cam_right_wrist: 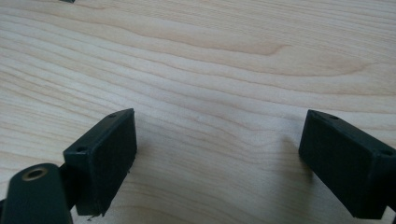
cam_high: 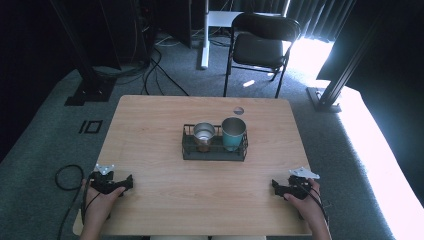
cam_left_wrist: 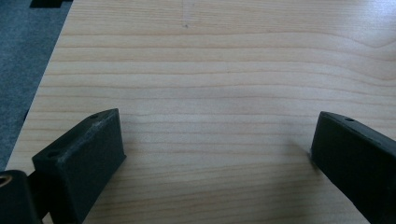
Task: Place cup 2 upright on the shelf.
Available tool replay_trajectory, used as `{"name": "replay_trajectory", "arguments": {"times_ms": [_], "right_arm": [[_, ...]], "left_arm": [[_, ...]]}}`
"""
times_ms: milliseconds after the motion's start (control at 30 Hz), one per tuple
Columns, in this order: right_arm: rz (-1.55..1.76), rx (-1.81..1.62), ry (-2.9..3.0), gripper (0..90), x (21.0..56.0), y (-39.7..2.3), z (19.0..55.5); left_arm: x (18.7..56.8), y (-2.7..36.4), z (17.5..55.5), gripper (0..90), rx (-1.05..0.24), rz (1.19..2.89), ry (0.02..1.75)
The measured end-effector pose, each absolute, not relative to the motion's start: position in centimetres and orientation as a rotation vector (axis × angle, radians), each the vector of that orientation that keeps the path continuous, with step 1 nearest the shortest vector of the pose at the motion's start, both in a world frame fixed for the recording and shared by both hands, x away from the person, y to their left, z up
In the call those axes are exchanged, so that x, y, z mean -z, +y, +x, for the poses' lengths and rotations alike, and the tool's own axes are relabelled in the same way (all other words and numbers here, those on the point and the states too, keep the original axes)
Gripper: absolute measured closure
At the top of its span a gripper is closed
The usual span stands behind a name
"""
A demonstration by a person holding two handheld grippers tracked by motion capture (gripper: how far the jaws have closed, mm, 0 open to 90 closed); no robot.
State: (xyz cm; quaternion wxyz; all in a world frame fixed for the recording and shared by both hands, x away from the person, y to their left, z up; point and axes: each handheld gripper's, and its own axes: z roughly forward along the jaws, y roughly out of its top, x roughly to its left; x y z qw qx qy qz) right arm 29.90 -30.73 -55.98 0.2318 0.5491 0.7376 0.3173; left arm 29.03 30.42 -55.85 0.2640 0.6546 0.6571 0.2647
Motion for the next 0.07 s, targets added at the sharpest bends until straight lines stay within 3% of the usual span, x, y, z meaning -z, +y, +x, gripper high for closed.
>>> {"name": "replay_trajectory", "arguments": {"times_ms": [67], "right_arm": [[1.509, -0.872, 2.028, 10.9, 55.97, -30.73, 29.9]], "left_arm": [[55.84, 30.42, 29.03, 3.3, -0.715, 1.77, 1.777]]}}
